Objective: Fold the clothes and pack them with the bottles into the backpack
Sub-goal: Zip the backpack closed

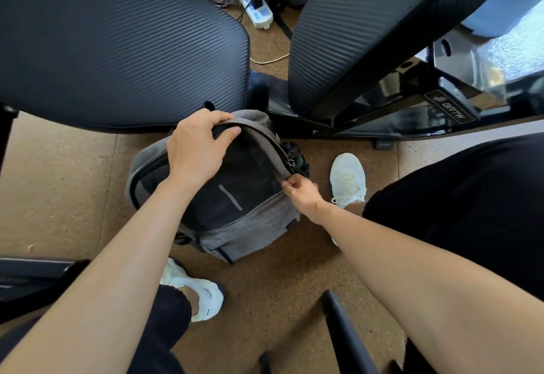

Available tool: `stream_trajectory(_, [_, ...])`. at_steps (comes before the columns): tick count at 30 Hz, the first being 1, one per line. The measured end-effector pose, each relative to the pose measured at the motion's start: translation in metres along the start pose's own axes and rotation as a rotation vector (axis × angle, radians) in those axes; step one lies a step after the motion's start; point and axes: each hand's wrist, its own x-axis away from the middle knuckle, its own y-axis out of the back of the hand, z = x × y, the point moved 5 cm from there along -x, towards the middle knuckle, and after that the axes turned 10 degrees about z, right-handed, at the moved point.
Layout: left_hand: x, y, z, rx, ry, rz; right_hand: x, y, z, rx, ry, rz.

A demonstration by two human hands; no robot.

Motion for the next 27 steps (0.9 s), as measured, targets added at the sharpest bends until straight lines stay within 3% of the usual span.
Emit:
stream_trajectory(5, [-0.002,0.003,0.003,0.006,-0.008,0.078,-0.002,0.000,0.007,-0.219,-0.077,0.121])
stream_trajectory(11, [-0.001,0.002,0.006,-0.004,-0.048,0.196,-0.002,0.024,0.036,0.284,-0.135,0.195])
stream_trajectory(15, [0.003,0.006,0.008,-0.011,-0.067,0.204,0.019,0.043,0.050,-0.079,-0.169,0.298])
stream_trajectory(19, [0.007,0.005,0.007,-0.022,-0.089,0.195,0.032,0.050,0.077,-0.090,-0.040,0.298])
stream_trajectory(27, [0.015,0.006,0.007,-0.007,-0.121,0.193,0.074,0.078,0.185,0.134,0.278,0.089])
